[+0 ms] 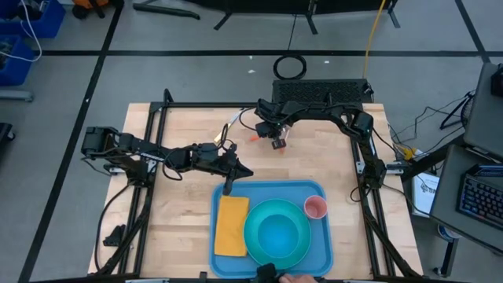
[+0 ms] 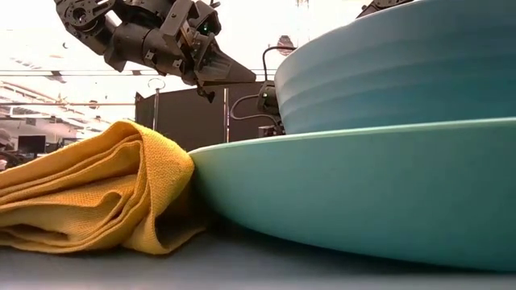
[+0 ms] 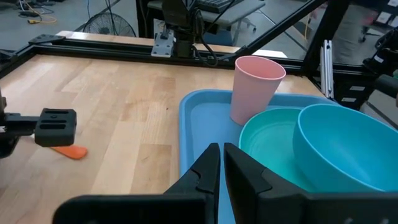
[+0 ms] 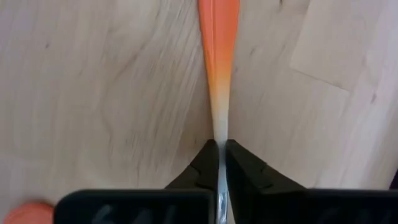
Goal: Set up tray
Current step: Put the orange fork on top of the yellow table napkin
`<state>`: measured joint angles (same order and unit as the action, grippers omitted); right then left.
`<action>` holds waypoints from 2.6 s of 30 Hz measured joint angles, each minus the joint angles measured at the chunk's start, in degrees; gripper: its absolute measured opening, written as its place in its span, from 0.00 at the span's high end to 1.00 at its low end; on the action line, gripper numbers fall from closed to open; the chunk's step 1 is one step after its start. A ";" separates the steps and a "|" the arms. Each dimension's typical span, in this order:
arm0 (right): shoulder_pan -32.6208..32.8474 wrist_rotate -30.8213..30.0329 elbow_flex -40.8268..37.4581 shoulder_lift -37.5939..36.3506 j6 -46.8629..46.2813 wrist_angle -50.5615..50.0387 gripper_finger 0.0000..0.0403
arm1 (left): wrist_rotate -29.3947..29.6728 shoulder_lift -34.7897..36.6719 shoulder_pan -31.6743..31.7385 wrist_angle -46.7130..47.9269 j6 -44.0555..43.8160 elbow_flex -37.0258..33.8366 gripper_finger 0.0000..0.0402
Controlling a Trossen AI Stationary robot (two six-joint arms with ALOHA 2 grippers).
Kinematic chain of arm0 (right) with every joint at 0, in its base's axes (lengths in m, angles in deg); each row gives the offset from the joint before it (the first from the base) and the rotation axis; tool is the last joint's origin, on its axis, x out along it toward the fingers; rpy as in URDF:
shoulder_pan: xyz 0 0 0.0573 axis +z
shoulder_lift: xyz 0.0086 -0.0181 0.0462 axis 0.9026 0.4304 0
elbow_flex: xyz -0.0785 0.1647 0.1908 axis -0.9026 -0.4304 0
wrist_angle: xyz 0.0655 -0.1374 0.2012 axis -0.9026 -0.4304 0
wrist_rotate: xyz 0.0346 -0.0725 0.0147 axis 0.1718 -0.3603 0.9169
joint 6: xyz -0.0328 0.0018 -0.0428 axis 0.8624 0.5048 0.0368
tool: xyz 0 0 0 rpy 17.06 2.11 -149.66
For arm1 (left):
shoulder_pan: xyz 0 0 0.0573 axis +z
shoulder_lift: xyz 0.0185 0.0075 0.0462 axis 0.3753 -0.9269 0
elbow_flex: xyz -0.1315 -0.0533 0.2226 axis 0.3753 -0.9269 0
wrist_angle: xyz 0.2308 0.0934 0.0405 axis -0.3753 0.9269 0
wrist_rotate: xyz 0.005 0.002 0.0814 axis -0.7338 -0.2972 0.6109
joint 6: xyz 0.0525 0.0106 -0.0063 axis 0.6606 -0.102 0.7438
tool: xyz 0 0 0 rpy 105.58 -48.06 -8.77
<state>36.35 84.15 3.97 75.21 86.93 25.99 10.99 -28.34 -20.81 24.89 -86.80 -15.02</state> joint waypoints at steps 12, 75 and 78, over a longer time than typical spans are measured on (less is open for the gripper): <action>1.14 -1.93 -0.02 0.02 0.10 1.71 1.00 | 0.07 0.00 0.00 0.02 0.00 0.00 0.94; 0.40 -1.15 -0.02 -3.69 -12.14 2.19 0.63 | 0.02 0.00 0.01 0.42 0.17 0.00 0.94; 0.85 -1.09 -0.02 -3.69 -11.05 2.79 0.62 | -0.02 0.00 0.00 0.44 0.17 0.00 0.94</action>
<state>37.19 83.06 3.95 71.52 75.88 28.79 10.97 -28.34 -20.81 25.33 -86.63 -15.02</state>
